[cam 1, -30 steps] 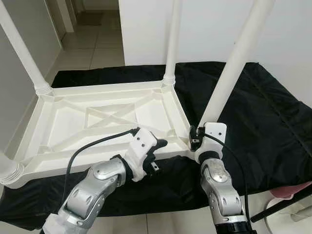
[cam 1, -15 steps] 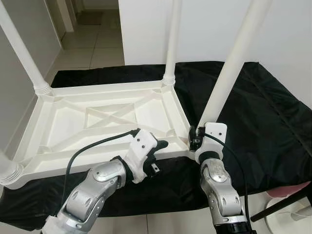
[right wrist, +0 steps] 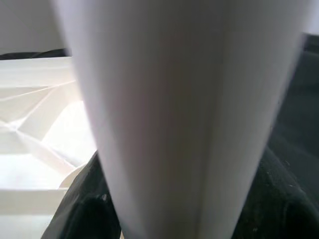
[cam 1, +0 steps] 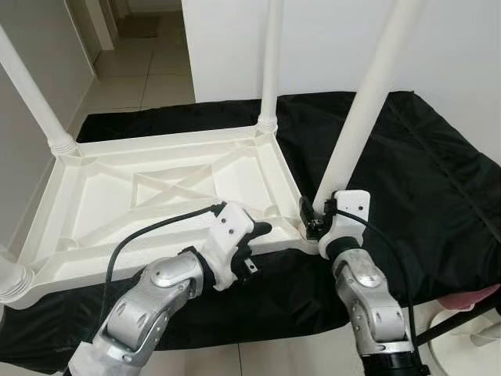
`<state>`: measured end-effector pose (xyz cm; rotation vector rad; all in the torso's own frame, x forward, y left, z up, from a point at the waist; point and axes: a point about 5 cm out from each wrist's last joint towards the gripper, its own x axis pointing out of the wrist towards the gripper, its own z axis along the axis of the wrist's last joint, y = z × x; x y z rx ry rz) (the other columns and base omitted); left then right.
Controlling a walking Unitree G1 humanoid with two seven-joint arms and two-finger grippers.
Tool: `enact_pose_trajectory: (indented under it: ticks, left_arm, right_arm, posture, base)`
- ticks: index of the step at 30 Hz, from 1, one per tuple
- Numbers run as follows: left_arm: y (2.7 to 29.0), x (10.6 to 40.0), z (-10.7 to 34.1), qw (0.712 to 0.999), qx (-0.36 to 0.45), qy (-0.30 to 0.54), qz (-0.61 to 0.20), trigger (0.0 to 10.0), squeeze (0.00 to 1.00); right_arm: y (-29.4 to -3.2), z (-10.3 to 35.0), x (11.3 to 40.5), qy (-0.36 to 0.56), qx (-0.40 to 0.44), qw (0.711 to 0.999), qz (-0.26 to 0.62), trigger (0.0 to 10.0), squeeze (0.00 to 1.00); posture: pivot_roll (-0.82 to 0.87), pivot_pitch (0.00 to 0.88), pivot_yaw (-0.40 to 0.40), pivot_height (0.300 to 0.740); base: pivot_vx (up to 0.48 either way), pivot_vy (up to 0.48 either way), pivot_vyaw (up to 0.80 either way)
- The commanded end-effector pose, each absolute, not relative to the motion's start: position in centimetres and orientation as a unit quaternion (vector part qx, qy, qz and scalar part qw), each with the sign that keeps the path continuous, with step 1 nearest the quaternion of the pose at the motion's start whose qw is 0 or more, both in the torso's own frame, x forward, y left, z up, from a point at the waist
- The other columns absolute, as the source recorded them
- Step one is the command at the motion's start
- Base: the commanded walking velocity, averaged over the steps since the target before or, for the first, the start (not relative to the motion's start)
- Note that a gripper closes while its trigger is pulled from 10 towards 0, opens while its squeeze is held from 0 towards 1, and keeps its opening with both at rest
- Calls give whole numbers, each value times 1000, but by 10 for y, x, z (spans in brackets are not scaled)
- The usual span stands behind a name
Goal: Building children table
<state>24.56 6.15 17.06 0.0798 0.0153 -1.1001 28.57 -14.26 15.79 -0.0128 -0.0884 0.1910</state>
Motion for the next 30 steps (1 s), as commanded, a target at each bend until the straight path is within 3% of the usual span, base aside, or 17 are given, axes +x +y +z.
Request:
enact_pose_trajectory:
  ticks: [1, 13, 25, 30]
  left_arm:
    - [62, 245, 169, 841, 40, 18, -540, 10000, 0]
    - [70, 258, 174, 838, 59, 19, -542, 10000, 0]
    - [66, 252, 173, 823, 47, 27, -565, 10000, 0]
    - [64, 243, 172, 802, 46, 30, -595, 10000, 0]
  right_arm:
    - [-139, 159, 284, -51, -1, 992, 117, 10000, 0]
    - [-158, 164, 292, -69, -36, 981, 177, 10000, 0]
    - [-163, 166, 291, -68, -61, 966, 241, 10000, 0]
    - [-169, 164, 293, -59, -77, 960, 261, 10000, 0]
  posture:
    - [-29, 47, 38, 740]
    - [-64, 93, 66, 740]
    - [-97, 131, 63, 740]
    - [-109, 112, 54, 740]
  base:
    - [0, 0, 0]
    - [0, 0, 0]
    - [0, 0, 0]
    - [0, 0, 0]
